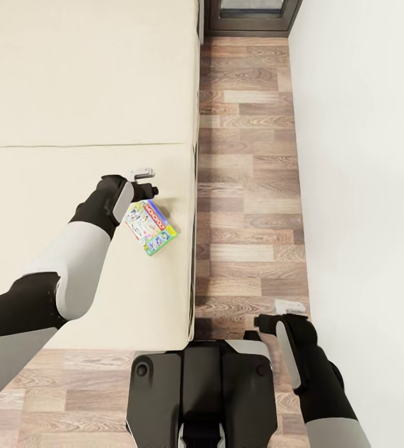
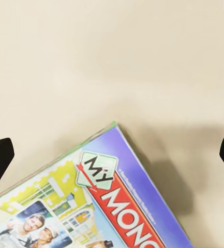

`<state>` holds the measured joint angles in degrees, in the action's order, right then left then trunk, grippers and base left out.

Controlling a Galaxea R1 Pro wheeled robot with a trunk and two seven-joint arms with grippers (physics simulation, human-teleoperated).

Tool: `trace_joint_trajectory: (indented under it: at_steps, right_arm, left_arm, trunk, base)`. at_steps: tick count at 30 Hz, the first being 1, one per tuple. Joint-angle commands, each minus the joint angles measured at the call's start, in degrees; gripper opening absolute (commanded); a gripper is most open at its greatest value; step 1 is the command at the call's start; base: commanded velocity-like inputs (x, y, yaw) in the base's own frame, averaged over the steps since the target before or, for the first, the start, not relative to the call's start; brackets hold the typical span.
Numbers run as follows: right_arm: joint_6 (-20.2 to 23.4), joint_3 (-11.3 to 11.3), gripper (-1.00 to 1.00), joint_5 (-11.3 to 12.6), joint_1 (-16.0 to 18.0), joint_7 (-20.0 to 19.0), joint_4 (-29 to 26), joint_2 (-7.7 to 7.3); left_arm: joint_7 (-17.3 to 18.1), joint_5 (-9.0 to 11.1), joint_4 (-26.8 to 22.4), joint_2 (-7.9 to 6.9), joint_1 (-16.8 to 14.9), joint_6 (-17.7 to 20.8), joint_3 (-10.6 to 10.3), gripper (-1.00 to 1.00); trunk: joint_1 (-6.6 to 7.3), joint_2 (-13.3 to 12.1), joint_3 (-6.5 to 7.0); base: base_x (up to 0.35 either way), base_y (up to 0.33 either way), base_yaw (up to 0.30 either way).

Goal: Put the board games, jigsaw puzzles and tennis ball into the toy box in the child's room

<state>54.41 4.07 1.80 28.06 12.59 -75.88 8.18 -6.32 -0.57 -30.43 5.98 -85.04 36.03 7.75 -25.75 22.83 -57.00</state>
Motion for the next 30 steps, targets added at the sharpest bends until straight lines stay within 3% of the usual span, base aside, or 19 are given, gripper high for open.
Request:
trace_joint_trajectory:
  at_steps: [1, 11, 14, 17, 23, 30]
  right_arm:
    - [0.2, 0.1, 1.00, 0.2, -0.1, 0.2, -0.3, 0.03]
    - [0.0, 0.0, 1.00, 0.2, -0.5, 0.2, -1.4, 0.00]
    - [-0.6, -0.2, 1.00, 0.4, -0.6, 0.1, -1.3, 0.22]
    - [-0.6, -0.2, 1.00, 0.5, -0.6, 0.1, -1.2, 0.26]
    - [-0.6, -0.2, 1.00, 0.7, -0.6, 0.2, -1.2, -0.23]
    - [-0.6, -0.2, 1.00, 0.8, -0.6, 0.2, -1.1, -0.41]
  left_arm:
    - [-0.1, 0.0, -0.1, 0.07, 0.0, 0.3, 0.3, 1.00]
    - [-0.1, 0.0, -0.1, 0.05, 0.0, 0.3, 0.3, 1.00]
    - [0.2, -0.1, -1.0, -0.79, -1.0, -0.3, -0.2, 1.00]
    - [0.2, -0.1, -1.6, -0.51, -1.0, -0.3, -0.1, 1.00]
    - [0.2, 0.0, -1.8, -1.75, -1.2, -0.3, 0.0, 1.00]
    - [0.2, 0.0, -1.7, -2.21, -1.3, -0.3, 0.0, 1.00]
  trunk:
    - [-0.04, 0.1, -0.06]
    - [-0.04, 0.1, -0.08]
    - [-0.04, 0.1, -0.08]
    - [-0.04, 0.1, -0.08]
    - [-0.04, 0.1, -0.08]
    - [-0.04, 0.1, -0.08]
  base:
    - [0.000, 0.000, 0.000]
    - [0.000, 0.000, 0.000]
    - [0.000, 0.000, 0.000]
    - [0.000, 0.000, 0.000]
    - [0.000, 0.000, 0.000]
    - [0.000, 0.000, 0.000]
